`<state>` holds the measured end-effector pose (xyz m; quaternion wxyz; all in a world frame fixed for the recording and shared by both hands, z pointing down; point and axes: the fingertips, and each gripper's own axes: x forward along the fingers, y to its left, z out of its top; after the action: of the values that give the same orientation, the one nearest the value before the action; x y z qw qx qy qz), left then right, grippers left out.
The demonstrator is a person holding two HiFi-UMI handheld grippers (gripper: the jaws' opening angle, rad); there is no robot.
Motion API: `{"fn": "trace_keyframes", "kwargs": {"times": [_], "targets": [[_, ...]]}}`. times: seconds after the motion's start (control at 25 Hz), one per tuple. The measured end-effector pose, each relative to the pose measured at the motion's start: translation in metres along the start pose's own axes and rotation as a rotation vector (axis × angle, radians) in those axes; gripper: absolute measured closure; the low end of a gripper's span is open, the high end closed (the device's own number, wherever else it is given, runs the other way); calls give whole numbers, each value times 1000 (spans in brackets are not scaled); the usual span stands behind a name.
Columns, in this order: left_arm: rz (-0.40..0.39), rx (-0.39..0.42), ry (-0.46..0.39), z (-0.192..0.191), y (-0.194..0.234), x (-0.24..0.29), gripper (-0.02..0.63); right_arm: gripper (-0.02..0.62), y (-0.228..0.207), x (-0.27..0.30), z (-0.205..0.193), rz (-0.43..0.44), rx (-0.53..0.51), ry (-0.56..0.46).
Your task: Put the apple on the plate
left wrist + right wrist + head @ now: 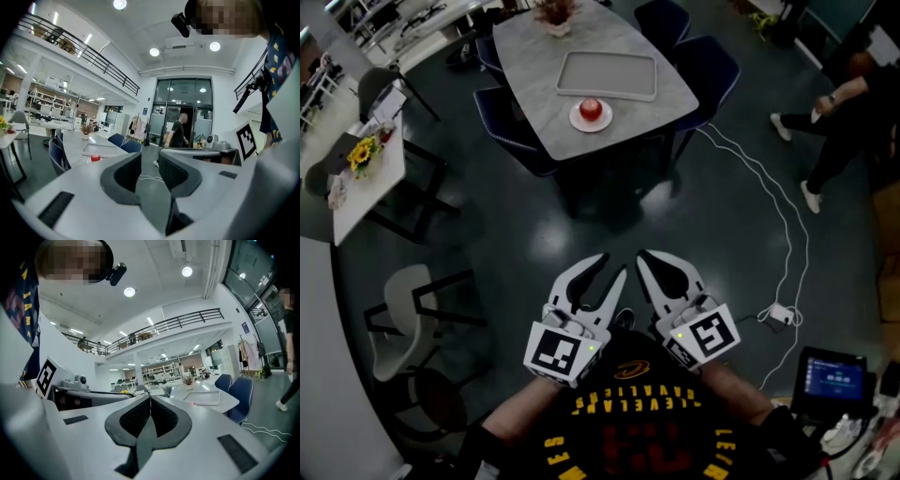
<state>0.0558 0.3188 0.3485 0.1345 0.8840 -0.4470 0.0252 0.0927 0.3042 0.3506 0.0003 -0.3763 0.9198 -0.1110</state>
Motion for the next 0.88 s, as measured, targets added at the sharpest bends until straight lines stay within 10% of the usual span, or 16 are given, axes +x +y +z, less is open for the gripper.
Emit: {"fn": "trace_keyframes", "kwargs": {"times": [0.88], "targets": [[37,-31,17,26,83,54,489,588,-54,75,-1,-56,71,31]]}}
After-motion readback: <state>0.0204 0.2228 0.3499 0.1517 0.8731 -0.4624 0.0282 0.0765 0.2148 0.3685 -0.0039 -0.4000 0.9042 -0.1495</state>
